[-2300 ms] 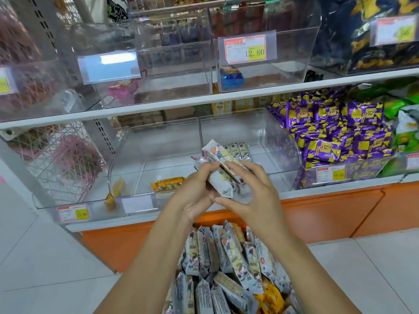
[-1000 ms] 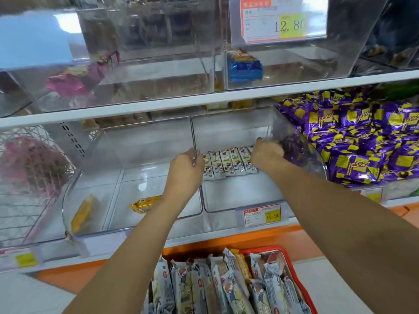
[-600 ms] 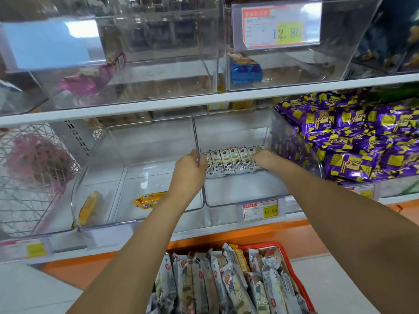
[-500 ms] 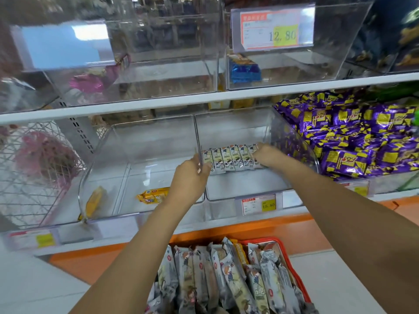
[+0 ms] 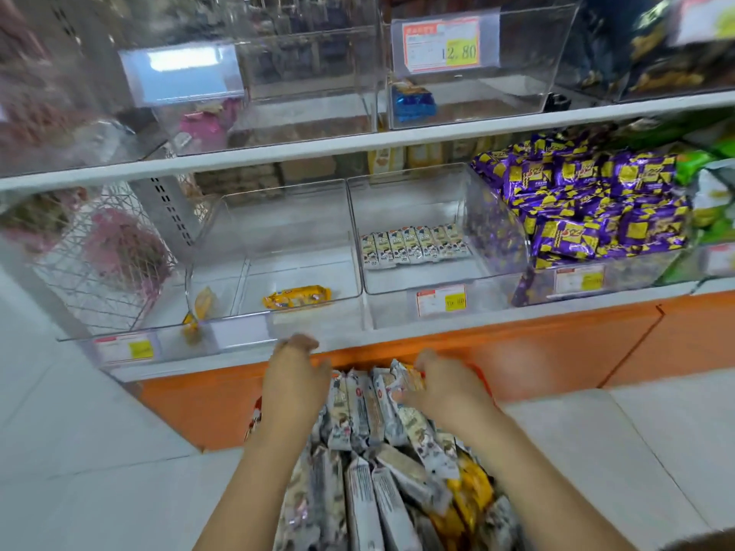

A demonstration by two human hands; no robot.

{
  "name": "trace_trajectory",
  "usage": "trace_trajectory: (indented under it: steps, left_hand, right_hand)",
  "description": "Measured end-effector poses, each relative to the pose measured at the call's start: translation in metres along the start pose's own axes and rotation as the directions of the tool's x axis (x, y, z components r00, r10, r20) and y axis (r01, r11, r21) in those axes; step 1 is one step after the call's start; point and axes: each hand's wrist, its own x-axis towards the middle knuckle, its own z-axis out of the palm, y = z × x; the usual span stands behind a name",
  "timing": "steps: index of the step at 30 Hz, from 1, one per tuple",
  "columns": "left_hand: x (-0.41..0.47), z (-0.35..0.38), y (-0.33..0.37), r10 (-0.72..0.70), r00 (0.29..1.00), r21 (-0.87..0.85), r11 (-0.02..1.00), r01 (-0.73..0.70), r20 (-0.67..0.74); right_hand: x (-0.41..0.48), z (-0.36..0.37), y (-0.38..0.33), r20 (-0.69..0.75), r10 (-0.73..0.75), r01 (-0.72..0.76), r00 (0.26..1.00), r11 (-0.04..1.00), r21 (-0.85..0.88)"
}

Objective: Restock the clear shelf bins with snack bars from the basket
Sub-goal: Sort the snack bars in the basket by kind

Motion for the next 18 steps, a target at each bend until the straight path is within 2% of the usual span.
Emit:
trace_trajectory:
  steps: [3, 8, 15, 18]
  left_hand:
    - [-0.016, 0.020, -0.006, -0.102, 0.972, 0.227, 0.972, 0.053, 0.213]
    - [-0.011, 0.032, 0.004, -0.143, 0.957, 0.334, 0.941, 0.052, 0.252]
    - [0.005, 0.025, 0.018, -0.241, 0.905, 0.376, 0.921, 0.100, 0.352]
    - [0.008, 0.023, 0.021, -0.240, 0.897, 0.332, 0.936, 0.113, 0.372]
  right_hand:
    - [-0.007, 0.043, 0.000, 0.025, 0.080, -0.079, 0.996, 0.996, -0.039]
    - [-0.007, 0.068, 0.004, -0.043, 0.114, -0.116, 0.993, 0.992, -0.043]
    - [-0.008, 0.058, 0.013, -0.040, 0.136, -0.122, 0.990, 0.961, 0.250]
    - [-0.009, 0.050, 0.017, -0.016, 0.106, -0.092, 0.994, 0.923, 0.373]
